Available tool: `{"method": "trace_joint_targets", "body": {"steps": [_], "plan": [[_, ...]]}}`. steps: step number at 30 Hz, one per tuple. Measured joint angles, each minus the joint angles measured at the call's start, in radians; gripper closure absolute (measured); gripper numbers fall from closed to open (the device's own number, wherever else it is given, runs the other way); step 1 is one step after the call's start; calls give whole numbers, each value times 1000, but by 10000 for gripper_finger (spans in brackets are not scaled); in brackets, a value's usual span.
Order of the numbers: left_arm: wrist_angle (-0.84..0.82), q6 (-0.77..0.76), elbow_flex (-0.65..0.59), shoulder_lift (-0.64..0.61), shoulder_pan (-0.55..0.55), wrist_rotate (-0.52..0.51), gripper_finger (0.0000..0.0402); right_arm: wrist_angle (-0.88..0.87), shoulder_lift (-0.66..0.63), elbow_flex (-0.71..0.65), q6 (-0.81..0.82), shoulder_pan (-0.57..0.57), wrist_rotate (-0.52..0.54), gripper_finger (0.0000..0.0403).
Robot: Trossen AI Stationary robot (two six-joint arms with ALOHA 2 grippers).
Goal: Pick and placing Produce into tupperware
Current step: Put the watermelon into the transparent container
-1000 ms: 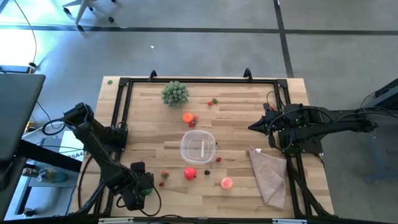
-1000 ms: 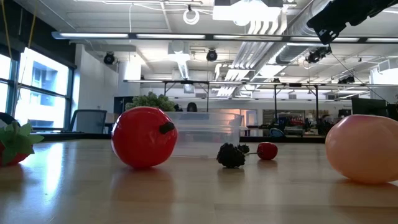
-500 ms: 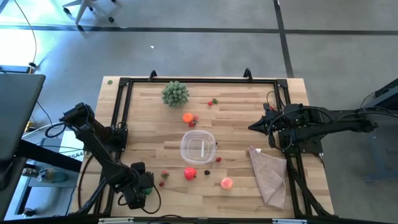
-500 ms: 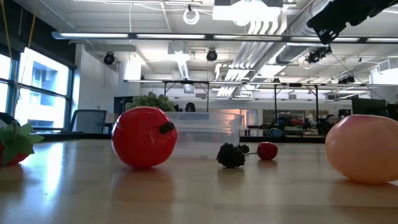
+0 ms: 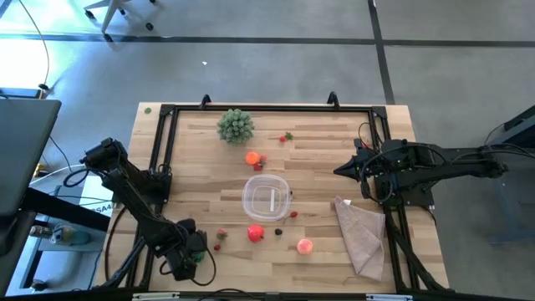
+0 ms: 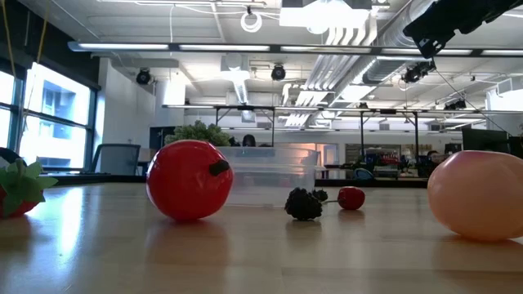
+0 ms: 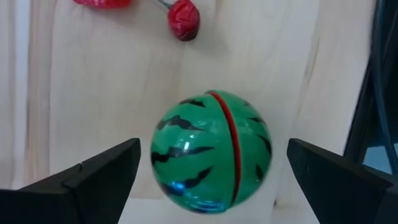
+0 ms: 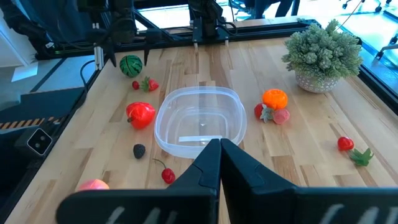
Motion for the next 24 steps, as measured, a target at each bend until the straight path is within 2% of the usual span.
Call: {"method": "trace_joint_targets", "body": {"steps": [13,24], "plan": [[15,-1,-16,79,0,-25,9,0,0,0,0,0,0,403],[-7,9,-16,79,0,-42,9,0,0,0,0,0,0,403]]}}
